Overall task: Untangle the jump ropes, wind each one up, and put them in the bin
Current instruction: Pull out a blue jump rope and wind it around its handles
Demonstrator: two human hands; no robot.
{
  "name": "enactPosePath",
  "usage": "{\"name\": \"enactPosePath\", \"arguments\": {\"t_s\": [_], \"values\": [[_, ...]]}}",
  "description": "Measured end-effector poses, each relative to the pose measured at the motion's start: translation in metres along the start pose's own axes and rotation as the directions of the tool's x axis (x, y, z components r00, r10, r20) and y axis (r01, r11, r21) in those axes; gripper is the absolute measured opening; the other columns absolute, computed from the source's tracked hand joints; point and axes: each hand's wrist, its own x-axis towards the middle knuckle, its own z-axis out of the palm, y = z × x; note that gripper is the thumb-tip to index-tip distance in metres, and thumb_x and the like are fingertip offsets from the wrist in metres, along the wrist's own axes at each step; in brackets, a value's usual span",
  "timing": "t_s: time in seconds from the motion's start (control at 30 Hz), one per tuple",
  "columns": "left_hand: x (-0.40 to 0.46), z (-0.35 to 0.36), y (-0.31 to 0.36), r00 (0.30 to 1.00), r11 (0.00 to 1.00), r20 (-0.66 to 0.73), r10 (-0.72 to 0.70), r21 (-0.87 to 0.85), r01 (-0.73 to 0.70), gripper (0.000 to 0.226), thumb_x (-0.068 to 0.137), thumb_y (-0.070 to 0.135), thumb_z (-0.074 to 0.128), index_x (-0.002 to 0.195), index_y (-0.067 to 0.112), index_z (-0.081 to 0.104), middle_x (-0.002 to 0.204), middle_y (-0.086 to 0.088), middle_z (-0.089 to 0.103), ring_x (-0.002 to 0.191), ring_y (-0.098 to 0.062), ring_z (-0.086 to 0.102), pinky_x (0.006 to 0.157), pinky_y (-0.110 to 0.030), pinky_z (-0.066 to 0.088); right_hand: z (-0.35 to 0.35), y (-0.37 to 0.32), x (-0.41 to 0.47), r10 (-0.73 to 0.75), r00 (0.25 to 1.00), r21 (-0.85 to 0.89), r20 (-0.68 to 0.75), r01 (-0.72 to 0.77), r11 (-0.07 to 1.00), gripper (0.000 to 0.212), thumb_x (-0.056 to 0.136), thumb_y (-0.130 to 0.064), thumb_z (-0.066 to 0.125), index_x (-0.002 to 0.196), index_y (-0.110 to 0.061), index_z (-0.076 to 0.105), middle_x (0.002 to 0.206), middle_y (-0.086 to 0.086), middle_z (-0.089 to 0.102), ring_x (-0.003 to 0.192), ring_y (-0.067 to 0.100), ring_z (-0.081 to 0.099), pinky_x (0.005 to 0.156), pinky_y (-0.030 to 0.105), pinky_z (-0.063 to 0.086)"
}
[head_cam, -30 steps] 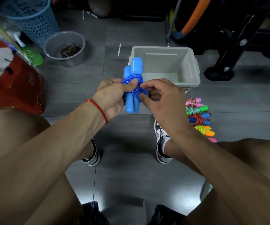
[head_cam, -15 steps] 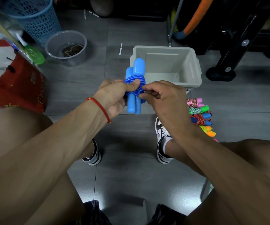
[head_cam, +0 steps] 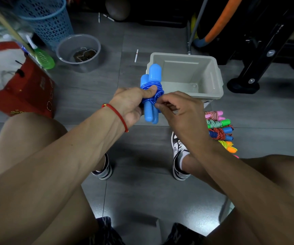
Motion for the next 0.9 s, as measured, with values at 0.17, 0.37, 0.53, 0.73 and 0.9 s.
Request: {"name": "enactPosePath", "arguments": {"t_s": [0.17, 0.37, 0.53, 0.73, 0.9], "values": [[0.003, -0.005, -0.002, 0.999, 1.000, -0.016, -0.031, 0.001, 0.032, 0.039, 0.083, 0.000, 0.075, 0.118, -0.012, 0.062, 0.101, -0.022, 0.073, 0.076, -0.029, 0.074, 0.066, -0.043, 0.062, 0.001, 0.001, -0.002, -0.057, 0.993, -0.064, 0.103, 0.064, 0.996, 0.015, 0.084, -0.013, 0.078, 0.094, -0.003, 0.071, 0.087, 0.008, 0.066, 0.072, 0.023, 0.062, 0.068, 0.041, 0.053], [0.000, -0.004, -0.007, 0.999, 0.999, -0.050, 0.013, -0.043, -0.015, 0.046, 0.083, 0.001, 0.077, 0.122, -0.011, 0.056, 0.095, -0.021, 0.072, 0.067, -0.027, 0.073, 0.057, -0.037, 0.059, 0.008, -0.003, 0.001, -0.017, 0.994, -0.181, 0.107, 0.036, 0.983, 0.008, 0.095, -0.013, 0.062, 0.097, -0.006, 0.064, 0.096, 0.007, 0.059, 0.081, 0.025, 0.057, 0.066, 0.043, 0.052], [-0.003, -0.001, -0.009, 0.995, 0.996, -0.072, 0.071, -0.044, -0.075, 0.040, 0.084, 0.000, 0.076, 0.115, -0.018, 0.058, 0.077, -0.019, 0.070, 0.061, -0.028, 0.070, 0.052, -0.035, 0.057, 0.010, -0.001, 0.007, 0.141, 0.980, -0.030, 0.140, -0.138, 0.990, 0.005, 0.096, -0.008, 0.063, 0.096, -0.004, 0.067, 0.107, 0.002, 0.046, 0.101, 0.021, 0.050, 0.083, 0.008, 0.036], [-0.007, 0.001, -0.011, 0.989, 0.989, 0.007, 0.149, -0.018, -0.148, 0.013, 0.090, 0.002, 0.070, 0.087, -0.009, 0.064, 0.073, -0.016, 0.071, 0.061, -0.025, 0.070, 0.056, -0.035, 0.060, 0.003, 0.000, 0.012, 0.162, 0.979, -0.025, 0.126, -0.160, 0.987, 0.009, 0.098, -0.014, 0.061, 0.096, -0.006, 0.065, 0.101, 0.002, 0.055, 0.086, 0.014, 0.053, 0.076, 0.012, 0.038], [-0.009, 0.002, -0.011, 0.982, 0.984, 0.057, 0.178, 0.005, -0.179, 0.011, 0.089, 0.002, 0.071, 0.085, -0.008, 0.067, 0.078, -0.019, 0.071, 0.076, -0.034, 0.070, 0.077, -0.056, 0.061, -0.007, -0.006, 0.010, 0.114, 0.993, 0.093, 0.002, -0.114, 0.989, 0.016, 0.091, -0.010, 0.070, 0.104, -0.006, 0.062, 0.088, 0.003, 0.068, 0.080, 0.016, 0.063, 0.074, 0.027, 0.052]]}}
